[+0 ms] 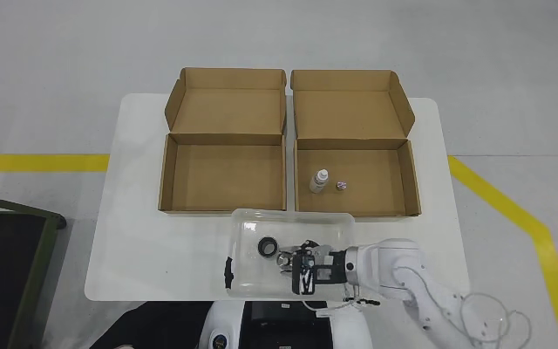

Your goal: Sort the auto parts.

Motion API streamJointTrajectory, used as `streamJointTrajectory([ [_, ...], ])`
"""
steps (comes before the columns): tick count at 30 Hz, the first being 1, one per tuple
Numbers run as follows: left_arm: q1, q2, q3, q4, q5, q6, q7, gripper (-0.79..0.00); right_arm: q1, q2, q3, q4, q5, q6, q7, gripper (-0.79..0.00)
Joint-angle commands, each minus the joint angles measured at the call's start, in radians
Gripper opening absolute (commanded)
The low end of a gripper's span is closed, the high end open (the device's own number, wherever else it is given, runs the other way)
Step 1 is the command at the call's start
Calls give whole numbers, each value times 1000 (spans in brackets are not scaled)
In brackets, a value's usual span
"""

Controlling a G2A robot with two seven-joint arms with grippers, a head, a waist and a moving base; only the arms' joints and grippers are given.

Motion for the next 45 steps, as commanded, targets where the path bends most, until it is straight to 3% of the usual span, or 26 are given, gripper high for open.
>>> streamJointTrajectory([
  [1, 0, 0, 0, 0, 0, 0, 0, 0, -11, 4, 22, -22, 16, 1, -8, -785],
  [12, 0, 0, 0, 0, 0, 0, 0, 0, -40, 17, 112, -113, 108, 13, -101, -785],
  [29, 0, 0, 0, 0, 0, 0, 0, 0, 28, -3, 131, -158, 227, 147, -302, -785],
  [45, 0, 0, 0, 0, 0, 0, 0, 0, 101, -18, 206, -158, 339, 178, -466, -785],
])
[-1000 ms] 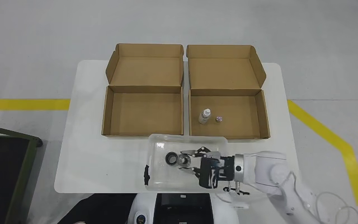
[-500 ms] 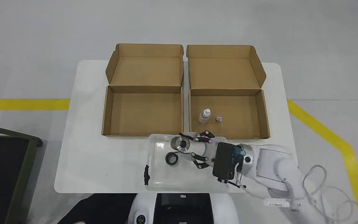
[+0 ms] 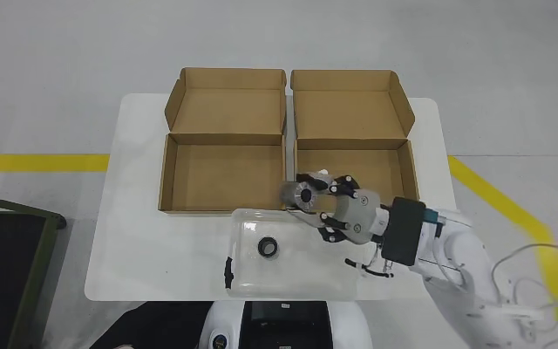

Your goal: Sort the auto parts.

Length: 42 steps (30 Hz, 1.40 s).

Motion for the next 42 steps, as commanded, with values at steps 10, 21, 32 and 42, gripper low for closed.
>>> streamJointTrajectory([
  [10, 0, 0, 0, 0, 0, 0, 0, 0, 12, -7, 61, -33, 43, 35, -82, -785],
  [21, 0, 0, 0, 0, 0, 0, 0, 0, 22, -19, 59, -28, 27, 66, -133, -785],
  [32, 0, 0, 0, 0, 0, 0, 0, 0, 61, -34, -26, 41, -1, 29, -96, -785],
  [42, 0, 0, 0, 0, 0, 0, 0, 0, 100, -51, -160, 154, -27, -9, 30, -785],
])
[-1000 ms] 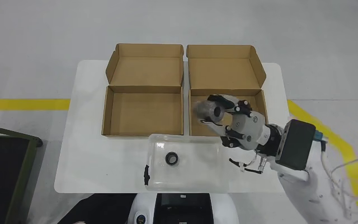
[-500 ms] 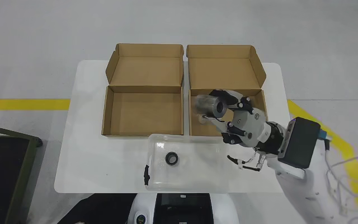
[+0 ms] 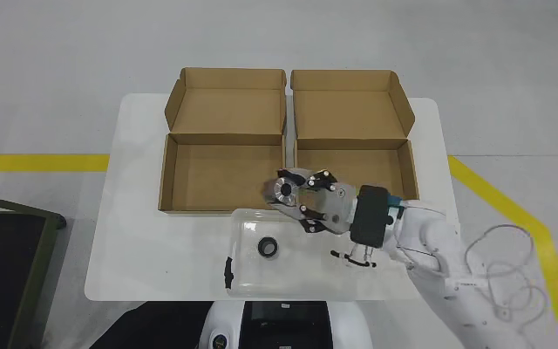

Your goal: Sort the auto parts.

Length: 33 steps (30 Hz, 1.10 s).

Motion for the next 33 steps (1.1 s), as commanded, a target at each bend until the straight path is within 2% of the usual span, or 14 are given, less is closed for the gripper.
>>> streamJointTrajectory([
  [1, 0, 0, 0, 0, 0, 0, 0, 0, 14, -6, -33, 30, -1, 1, 17, -785],
  [9, 0, 0, 0, 0, 0, 0, 0, 0, 100, -33, -151, 138, -60, 25, 153, -785],
  [15, 0, 0, 0, 0, 0, 0, 0, 0, 186, -63, -227, 228, -75, 57, 191, -785],
  [33, 0, 0, 0, 0, 0, 0, 0, 0, 440, -188, -450, 502, -112, 159, 323, -785],
])
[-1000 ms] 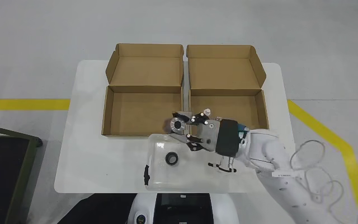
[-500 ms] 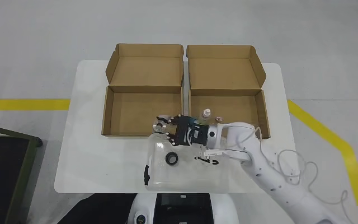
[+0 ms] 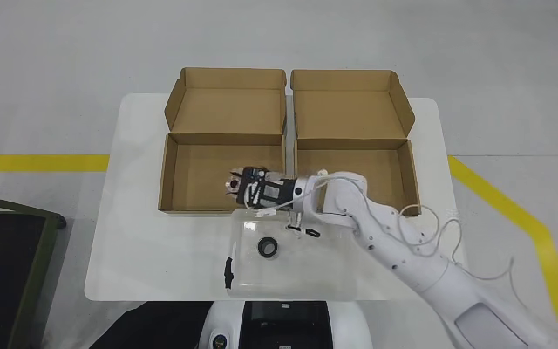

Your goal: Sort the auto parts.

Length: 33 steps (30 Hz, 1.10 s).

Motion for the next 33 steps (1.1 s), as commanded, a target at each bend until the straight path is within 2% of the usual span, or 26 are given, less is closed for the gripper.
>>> streamJointTrajectory([
  [1, 0, 0, 0, 0, 0, 0, 0, 0, 19, -14, -21, 31, 2, 4, 10, -785],
  [22, 0, 0, 0, 0, 0, 0, 0, 0, 148, -163, -157, 323, 52, 12, 45, -785],
  [33, 0, 0, 0, 0, 0, 0, 0, 0, 165, -204, -165, 411, 16, 20, 47, -785],
])
